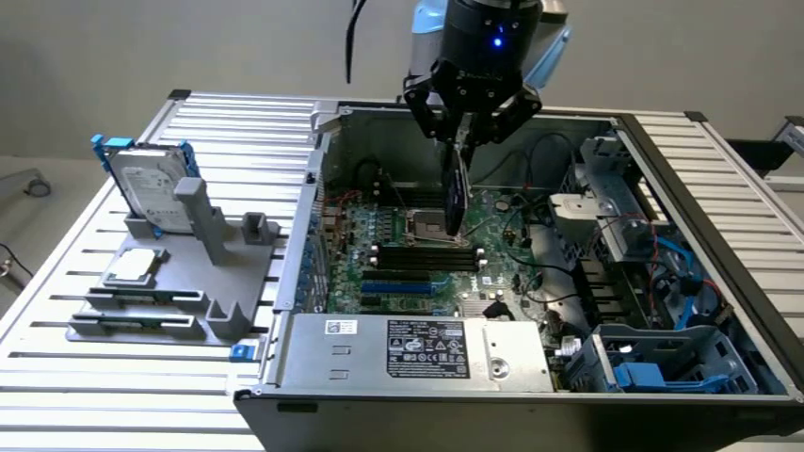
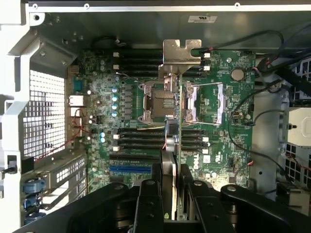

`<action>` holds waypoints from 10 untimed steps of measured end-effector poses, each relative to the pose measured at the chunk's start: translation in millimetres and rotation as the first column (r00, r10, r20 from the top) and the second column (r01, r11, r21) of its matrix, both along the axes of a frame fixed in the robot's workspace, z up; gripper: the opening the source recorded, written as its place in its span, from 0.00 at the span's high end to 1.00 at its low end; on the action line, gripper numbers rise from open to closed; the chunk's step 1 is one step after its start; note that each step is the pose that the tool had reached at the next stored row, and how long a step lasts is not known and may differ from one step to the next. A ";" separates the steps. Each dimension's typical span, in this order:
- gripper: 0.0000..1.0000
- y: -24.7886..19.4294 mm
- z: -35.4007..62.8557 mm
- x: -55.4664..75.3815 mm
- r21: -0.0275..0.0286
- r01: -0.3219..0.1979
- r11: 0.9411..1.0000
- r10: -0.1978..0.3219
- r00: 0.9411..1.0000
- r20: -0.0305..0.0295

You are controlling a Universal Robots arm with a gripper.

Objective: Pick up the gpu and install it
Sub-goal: 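Pick up the gpu and move the gpu toward the slot, then insert the gpu into the slot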

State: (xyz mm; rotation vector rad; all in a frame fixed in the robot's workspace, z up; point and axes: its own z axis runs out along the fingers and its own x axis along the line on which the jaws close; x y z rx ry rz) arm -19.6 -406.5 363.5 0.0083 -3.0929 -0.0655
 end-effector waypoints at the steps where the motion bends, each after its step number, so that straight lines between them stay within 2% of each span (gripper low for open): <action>1: 0.74 0.0 0.0 0.0 0.000 0.000 1.000 0.000 1.000 -0.001; 10: 0.74 0.0 -0.1 0.1 0.000 0.000 1.000 0.000 1.000 -0.001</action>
